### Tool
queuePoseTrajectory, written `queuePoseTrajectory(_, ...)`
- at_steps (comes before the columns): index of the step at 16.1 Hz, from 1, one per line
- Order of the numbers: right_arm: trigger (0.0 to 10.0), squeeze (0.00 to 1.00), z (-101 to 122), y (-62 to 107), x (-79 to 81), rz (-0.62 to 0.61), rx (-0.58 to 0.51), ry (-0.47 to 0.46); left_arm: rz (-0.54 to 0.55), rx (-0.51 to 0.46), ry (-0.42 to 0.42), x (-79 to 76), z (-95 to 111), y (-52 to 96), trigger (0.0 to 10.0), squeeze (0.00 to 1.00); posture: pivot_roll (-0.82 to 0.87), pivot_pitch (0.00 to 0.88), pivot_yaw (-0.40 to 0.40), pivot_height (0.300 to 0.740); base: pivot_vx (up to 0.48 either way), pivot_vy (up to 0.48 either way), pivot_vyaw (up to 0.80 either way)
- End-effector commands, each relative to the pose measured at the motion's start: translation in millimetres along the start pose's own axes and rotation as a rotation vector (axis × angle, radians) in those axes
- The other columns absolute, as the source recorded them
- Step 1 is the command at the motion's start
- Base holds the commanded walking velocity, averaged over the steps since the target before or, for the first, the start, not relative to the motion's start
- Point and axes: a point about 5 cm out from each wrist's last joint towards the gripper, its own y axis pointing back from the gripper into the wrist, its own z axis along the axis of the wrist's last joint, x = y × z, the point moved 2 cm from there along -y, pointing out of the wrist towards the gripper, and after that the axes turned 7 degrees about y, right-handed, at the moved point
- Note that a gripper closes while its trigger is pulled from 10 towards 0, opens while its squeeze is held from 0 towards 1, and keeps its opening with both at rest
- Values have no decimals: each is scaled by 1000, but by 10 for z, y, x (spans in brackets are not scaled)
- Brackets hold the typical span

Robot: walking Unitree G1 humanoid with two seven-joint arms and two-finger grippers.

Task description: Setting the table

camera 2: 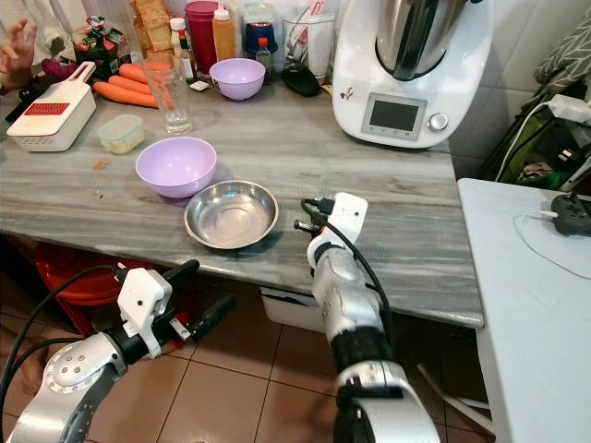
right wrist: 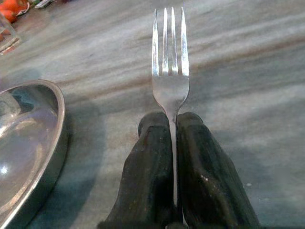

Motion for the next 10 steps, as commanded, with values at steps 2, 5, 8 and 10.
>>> queuePoseTrajectory(2,10000,0,-5,-30,99,3,12,-34,-10,7,-11,-25,17,16,10000,0,98,114,-33,740,0,0,0)
queuePoseTrajectory(5,10000,0,-70,-68,175,9,41,-46,-19,10,-11,-52,16,18,10000,0,98,118,-32,740,0,0,0)
queuePoseTrajectory(8,10000,0,-46,-84,283,33,38,-26,-27,13,-12,-66,14,11,10000,0,96,120,-29,740,0,0,0)
queuePoseTrajectory(10,10000,0,-46,-91,340,46,42,-18,-29,14,-12,-69,16,6,10000,0,97,123,-28,740,0,0,0)
